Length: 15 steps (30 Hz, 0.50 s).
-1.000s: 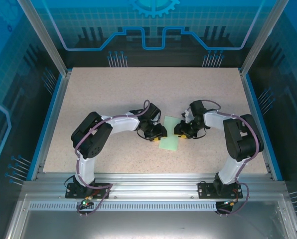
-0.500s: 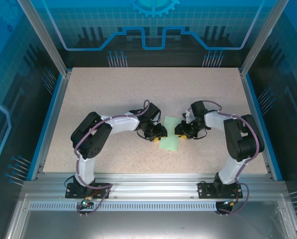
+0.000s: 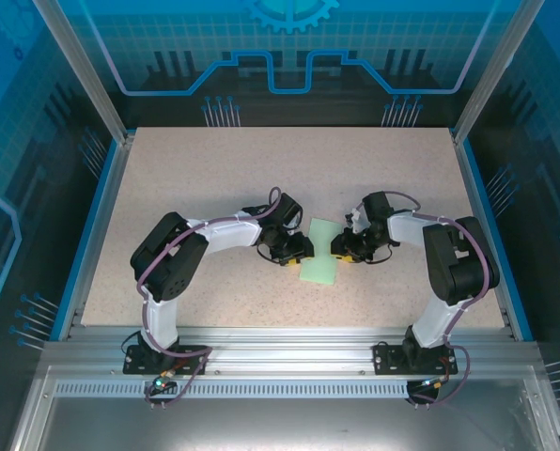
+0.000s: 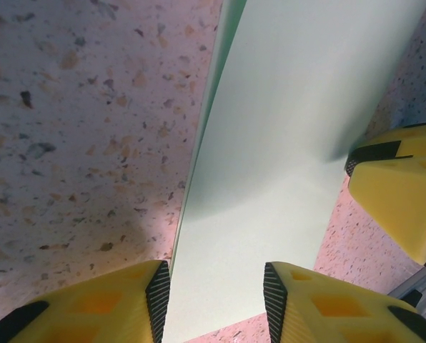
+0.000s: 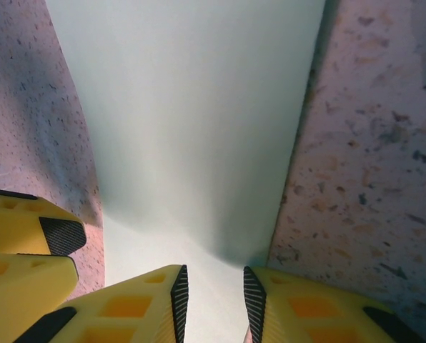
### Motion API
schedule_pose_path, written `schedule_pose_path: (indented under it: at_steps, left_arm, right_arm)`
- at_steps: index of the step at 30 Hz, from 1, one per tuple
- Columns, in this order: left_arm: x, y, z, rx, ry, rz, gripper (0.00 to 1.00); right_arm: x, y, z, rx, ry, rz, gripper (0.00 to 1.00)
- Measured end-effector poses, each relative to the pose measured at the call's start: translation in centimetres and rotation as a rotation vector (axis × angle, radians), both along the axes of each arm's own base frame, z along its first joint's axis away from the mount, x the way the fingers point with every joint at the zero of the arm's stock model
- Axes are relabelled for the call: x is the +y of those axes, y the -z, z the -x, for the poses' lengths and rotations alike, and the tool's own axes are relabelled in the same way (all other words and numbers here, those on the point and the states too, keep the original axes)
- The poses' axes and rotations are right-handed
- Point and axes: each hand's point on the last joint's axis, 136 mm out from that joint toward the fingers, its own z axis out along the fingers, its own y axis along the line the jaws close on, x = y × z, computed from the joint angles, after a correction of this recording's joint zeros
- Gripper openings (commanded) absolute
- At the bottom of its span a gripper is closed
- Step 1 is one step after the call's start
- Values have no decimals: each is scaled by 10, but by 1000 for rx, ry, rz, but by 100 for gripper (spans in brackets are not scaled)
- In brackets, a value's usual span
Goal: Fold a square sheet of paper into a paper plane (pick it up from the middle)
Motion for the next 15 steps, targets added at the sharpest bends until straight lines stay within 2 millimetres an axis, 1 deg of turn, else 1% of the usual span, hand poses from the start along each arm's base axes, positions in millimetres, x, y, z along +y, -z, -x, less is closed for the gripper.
schedule_pose_path:
  at_steps: [4, 12, 15]
  left_arm:
    - [1, 1, 3, 12, 5, -11, 44]
    - [-2, 1, 12, 30, 25, -26, 44]
    - [-3, 1, 13, 35, 28, -30, 44]
  right_arm:
    - [0, 0, 0, 1, 0, -3, 31]
    - [0, 0, 0, -1, 2, -9, 32]
    - [0, 0, 0, -1, 3, -11, 32]
